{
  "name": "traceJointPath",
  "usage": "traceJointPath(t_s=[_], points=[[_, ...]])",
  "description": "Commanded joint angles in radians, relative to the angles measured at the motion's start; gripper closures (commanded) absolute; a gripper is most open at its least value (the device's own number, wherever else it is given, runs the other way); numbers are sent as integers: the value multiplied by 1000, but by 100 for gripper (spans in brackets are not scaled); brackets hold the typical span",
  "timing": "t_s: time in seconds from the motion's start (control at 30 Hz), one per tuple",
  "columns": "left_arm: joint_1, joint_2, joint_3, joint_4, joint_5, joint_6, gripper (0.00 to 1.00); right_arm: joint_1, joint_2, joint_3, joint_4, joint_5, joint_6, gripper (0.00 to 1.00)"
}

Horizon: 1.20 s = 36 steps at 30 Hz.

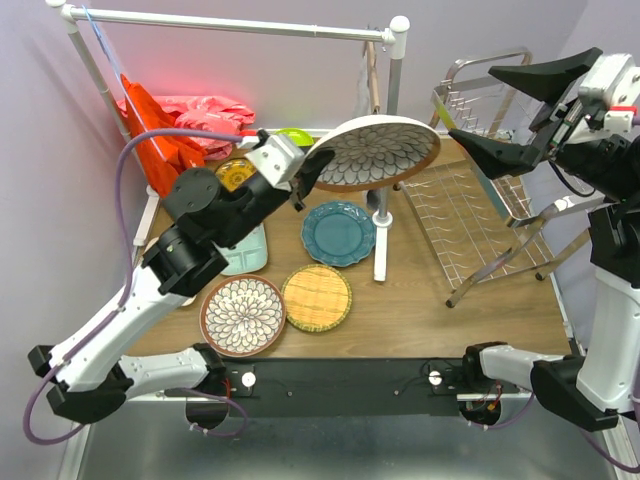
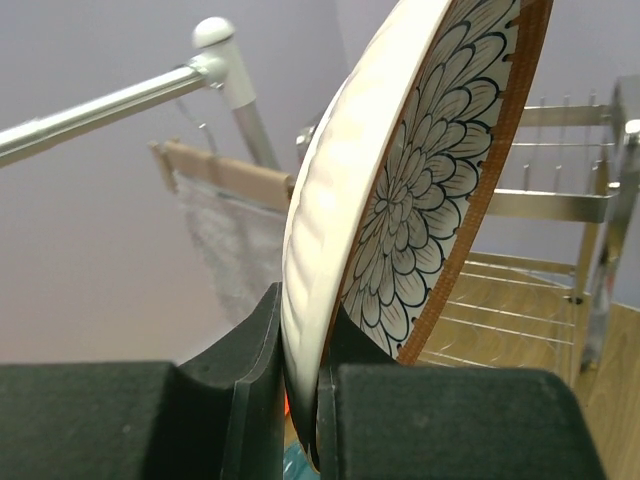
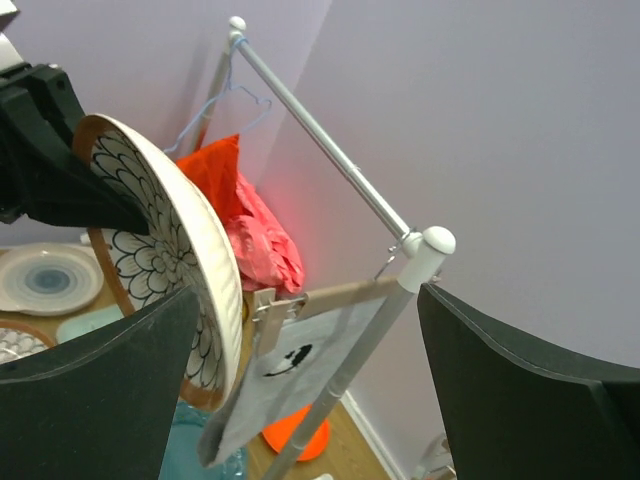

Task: Load the plates into the dish rack
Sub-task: Pass the plate from the right arm to the left, then pass the plate from the left arm to the right

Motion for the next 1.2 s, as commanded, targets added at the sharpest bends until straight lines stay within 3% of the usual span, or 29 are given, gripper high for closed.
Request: traceJointPath(t_s=[0.0, 0.5, 0.73, 1.0, 1.17], points=[[4, -128, -51, 140, -171, -1, 100, -6, 8, -32, 115, -53, 232, 2], [4, -173, -55, 270, -385, 172, 100, -4, 64, -188, 328, -203, 928, 4], [4, -127, -18, 350, -425, 342, 100, -4, 81, -231, 362, -122, 1113, 9], [1, -128, -39, 430, -397, 558, 100, 2, 107, -308, 395, -51, 1331, 6], [-5, -125, -27, 443, -374, 678, 100, 66, 129, -313, 438, -44, 1383, 5]])
